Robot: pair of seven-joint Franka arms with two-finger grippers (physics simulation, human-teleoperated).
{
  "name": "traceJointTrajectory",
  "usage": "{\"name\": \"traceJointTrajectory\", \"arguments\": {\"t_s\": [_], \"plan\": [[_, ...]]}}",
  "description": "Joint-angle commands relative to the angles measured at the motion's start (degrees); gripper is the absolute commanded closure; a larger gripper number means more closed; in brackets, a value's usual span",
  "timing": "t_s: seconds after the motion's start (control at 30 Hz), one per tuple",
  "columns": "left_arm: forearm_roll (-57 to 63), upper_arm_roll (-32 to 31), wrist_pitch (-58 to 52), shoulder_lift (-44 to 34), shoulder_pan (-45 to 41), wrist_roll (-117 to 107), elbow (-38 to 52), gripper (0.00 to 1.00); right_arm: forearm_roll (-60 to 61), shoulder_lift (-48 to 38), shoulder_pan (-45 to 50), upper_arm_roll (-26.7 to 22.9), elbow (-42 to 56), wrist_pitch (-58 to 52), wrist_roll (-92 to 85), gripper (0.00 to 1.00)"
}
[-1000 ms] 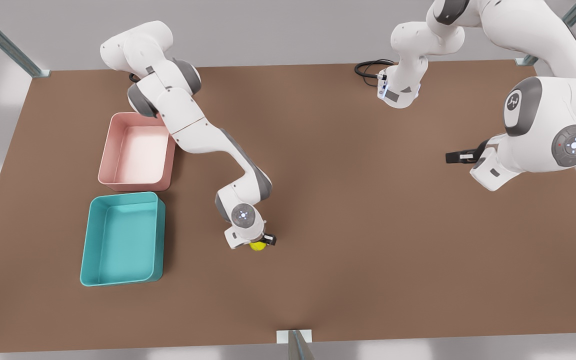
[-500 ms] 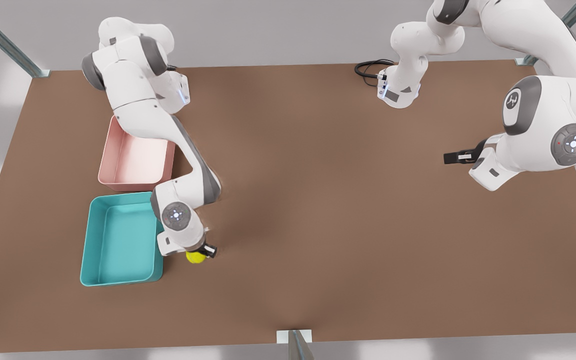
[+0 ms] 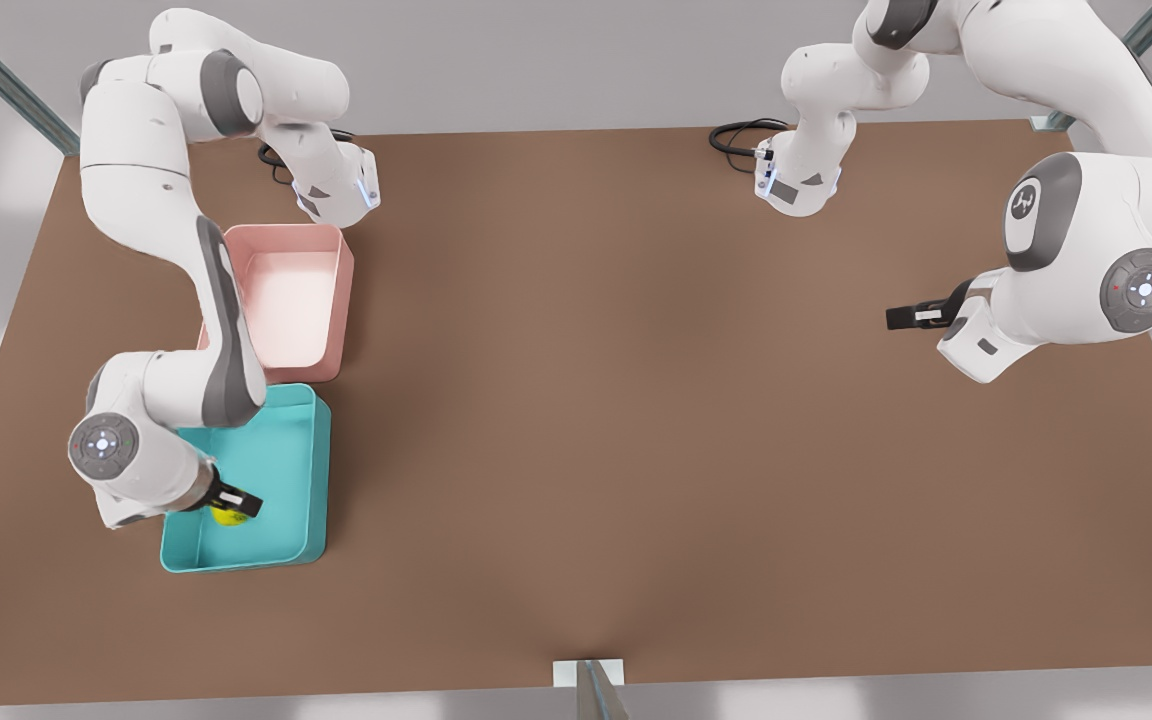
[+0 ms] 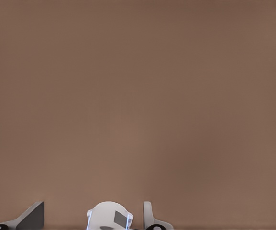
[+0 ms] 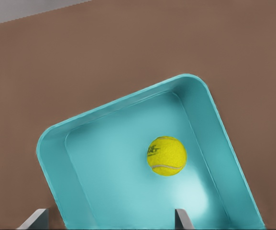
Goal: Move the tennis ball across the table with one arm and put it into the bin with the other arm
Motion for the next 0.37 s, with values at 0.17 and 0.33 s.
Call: {"name": "traceJointTrajectory", "arguments": {"t_s": [0.17, 0.33], "plan": [[0.1, 0.0, -0.3, -0.1, -0.1, -0.9, 0.0, 0.00, 2.0, -17.2, -1.0, 3.7, 1.8, -35.1, -19.5, 0.00], [0.5, 0.1, -0.3, -0.1, 0.4, -0.6, 0.0, 0.00, 3.8, -21.0, -2.1, 3.7, -2.0, -33.8, -19.2, 0.00]]}}
